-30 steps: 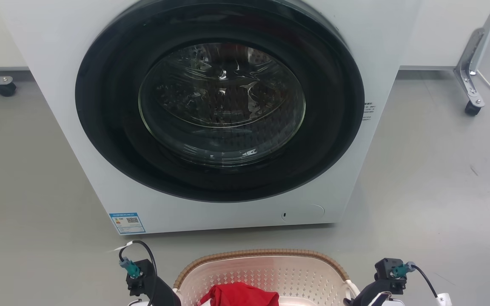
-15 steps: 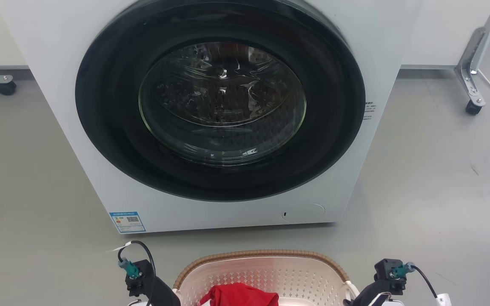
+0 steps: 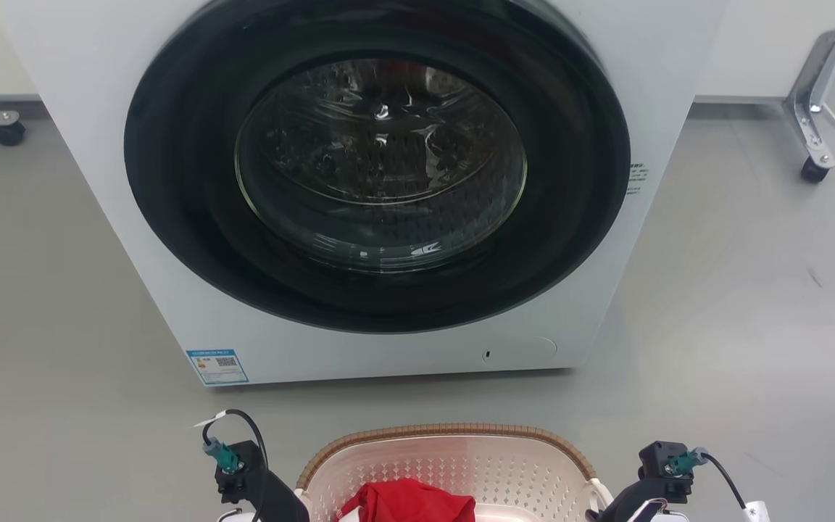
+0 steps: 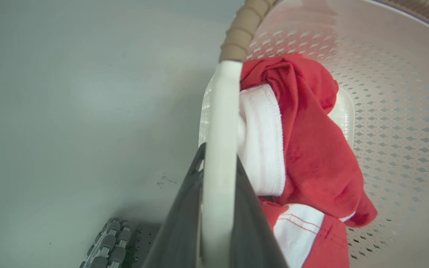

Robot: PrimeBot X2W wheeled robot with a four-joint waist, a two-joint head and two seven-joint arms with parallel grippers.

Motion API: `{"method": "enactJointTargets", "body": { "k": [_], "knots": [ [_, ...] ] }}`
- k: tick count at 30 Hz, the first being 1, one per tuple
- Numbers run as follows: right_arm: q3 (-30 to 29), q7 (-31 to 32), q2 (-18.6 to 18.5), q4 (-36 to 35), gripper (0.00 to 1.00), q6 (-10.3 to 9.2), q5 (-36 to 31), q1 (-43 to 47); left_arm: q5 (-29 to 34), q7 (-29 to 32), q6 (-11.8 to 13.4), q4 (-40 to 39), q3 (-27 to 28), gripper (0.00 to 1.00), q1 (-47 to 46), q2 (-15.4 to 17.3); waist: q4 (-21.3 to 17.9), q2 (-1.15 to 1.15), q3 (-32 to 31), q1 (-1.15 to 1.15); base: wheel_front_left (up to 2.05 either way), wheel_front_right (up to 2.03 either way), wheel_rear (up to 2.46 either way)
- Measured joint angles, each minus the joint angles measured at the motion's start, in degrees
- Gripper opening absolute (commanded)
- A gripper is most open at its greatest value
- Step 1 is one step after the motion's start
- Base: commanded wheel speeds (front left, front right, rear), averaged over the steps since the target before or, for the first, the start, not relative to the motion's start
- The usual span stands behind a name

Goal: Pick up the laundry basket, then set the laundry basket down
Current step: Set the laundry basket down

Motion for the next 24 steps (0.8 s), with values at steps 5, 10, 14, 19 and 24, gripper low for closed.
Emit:
{"method": "enactJointTargets", "body": {
  "k": [5,10,14,19,24],
  "knots": [
    [0.5,-0.5,0.0,-0.2,0.0,-0.23,0.0,-0.3,0.0,-0.8,0.0,-0.2,-0.3,0.0,-0.1,0.1,0.1,0.0,1.6,0.0,0.0,0.0,0.0],
    [0.6,-1.1,0.0,-0.4,0.0,-0.57,0.3,-1.7,0.0,-2.1,0.4,-0.7,-0.3,0.0,-1.3,0.2,0.1,0.0,4.0,0.0,0.0,0.0,0.0],
    [0.8,-2.4,-0.3,-0.4,0.0,-0.83,-0.2,-4.1,0.1,-3.9,0.6,-1.5,-0.4,0.0,-3.5,0.2,0.1,0.0,6.5,0.0,0.0,0.0,0.0],
    [1.0,-3.6,-0.5,-0.6,0.0,-1.11,-0.7,-6.5,0.5,-6.0,1.1,-1.9,-0.4,0.0,-5.4,0.3,0.1,0.0,10.2,0.01,0.0,0.0,0.0],
    [1.4,-5.1,-0.7,-0.8,0.0,-1.33,-1.4,-8.6,0.7,-7.9,1.2,-2.2,-0.4,0.0,-6.8,0.4,0.1,0.0,14.2,0.01,0.0,0.0,0.0]
  ]
}}
